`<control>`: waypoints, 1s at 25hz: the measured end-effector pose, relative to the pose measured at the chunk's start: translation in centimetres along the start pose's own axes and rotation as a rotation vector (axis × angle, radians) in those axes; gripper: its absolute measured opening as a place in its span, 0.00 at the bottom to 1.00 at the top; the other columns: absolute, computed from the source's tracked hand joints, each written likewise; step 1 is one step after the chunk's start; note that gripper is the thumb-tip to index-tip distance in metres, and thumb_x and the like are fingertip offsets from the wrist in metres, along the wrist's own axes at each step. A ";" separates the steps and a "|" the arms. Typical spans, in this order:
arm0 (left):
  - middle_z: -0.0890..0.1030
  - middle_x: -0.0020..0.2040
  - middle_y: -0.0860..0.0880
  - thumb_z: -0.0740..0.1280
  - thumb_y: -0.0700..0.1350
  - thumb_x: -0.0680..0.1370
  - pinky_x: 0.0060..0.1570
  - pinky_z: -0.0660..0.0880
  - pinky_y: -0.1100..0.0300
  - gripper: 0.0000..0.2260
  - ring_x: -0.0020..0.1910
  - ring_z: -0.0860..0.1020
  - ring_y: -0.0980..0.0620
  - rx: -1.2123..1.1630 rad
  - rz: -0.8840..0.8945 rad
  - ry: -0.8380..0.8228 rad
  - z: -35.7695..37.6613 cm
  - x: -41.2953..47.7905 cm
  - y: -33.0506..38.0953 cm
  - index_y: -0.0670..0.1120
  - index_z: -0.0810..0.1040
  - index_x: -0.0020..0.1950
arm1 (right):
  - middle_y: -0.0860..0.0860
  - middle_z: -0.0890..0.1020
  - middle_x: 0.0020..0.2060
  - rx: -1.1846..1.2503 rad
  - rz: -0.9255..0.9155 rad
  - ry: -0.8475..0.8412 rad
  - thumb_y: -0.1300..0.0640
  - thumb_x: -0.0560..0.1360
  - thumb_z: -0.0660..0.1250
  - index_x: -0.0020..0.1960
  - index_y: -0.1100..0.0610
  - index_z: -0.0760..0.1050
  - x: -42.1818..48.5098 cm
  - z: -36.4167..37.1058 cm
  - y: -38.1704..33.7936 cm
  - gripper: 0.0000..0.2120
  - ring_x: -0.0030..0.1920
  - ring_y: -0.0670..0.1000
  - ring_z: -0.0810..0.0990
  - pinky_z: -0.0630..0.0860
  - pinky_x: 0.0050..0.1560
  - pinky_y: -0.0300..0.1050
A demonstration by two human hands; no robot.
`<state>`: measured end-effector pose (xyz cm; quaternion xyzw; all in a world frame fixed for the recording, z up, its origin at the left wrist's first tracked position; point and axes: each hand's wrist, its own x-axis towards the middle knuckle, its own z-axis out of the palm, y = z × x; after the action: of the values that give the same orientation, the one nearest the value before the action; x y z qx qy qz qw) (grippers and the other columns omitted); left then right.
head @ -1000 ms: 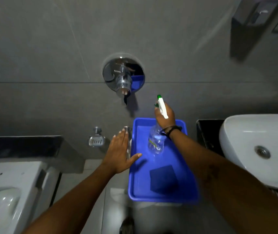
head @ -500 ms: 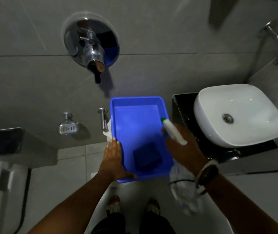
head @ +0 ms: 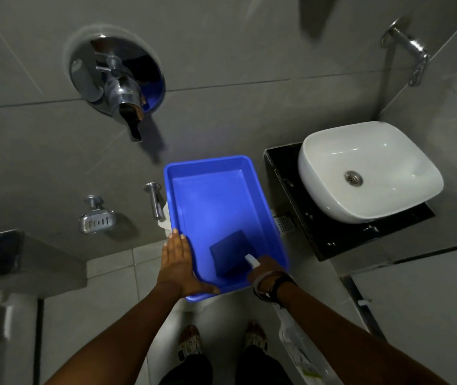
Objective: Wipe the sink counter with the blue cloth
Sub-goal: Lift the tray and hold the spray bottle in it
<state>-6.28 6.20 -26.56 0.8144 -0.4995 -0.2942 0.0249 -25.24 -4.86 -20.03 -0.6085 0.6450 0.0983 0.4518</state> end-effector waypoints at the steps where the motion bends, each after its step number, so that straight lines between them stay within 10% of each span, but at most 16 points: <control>1: 0.23 0.71 0.40 0.57 0.85 0.48 0.74 0.32 0.45 0.75 0.74 0.27 0.39 -0.003 0.000 -0.004 0.0 -0.1 0.1 0.39 0.31 0.75 | 0.52 0.71 0.37 -0.005 0.001 -0.002 0.54 0.76 0.65 0.50 0.59 0.71 -0.1 0.1 -0.1 0.09 0.41 0.53 0.74 0.71 0.42 0.40; 11: 0.29 0.76 0.37 0.58 0.86 0.46 0.73 0.31 0.46 0.76 0.75 0.29 0.39 -0.006 -0.016 -0.027 -0.8 -0.4 -0.2 0.39 0.32 0.76 | 0.67 0.82 0.45 0.122 -0.533 0.267 0.67 0.72 0.65 0.49 0.69 0.78 -7.5 -6.2 -8.0 0.08 0.46 0.62 0.81 0.76 0.50 0.54; 14: 0.28 0.76 0.38 0.58 0.86 0.45 0.73 0.31 0.46 0.76 0.75 0.28 0.39 -0.026 -0.022 -0.030 -1.0 -0.2 -0.5 0.41 0.31 0.76 | 0.68 0.80 0.43 0.339 -0.779 0.333 0.69 0.69 0.63 0.50 0.67 0.78 -9.2 -10.0 -14.1 0.11 0.38 0.58 0.77 0.76 0.39 0.43; 25: 0.26 0.75 0.40 0.58 0.85 0.47 0.72 0.30 0.46 0.74 0.72 0.25 0.41 -0.032 0.024 0.024 -0.2 0.5 -1.4 0.42 0.28 0.74 | 0.63 0.80 0.54 0.490 -0.772 0.389 0.71 0.71 0.60 0.61 0.65 0.74 4.3 -4.0 -23.2 0.18 0.45 0.54 0.76 0.69 0.40 0.34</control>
<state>-4.88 6.44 -27.04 0.8114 -0.5042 -0.2919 0.0473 -6.17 -16.17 -10.93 -0.6859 0.4493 -0.3458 0.4561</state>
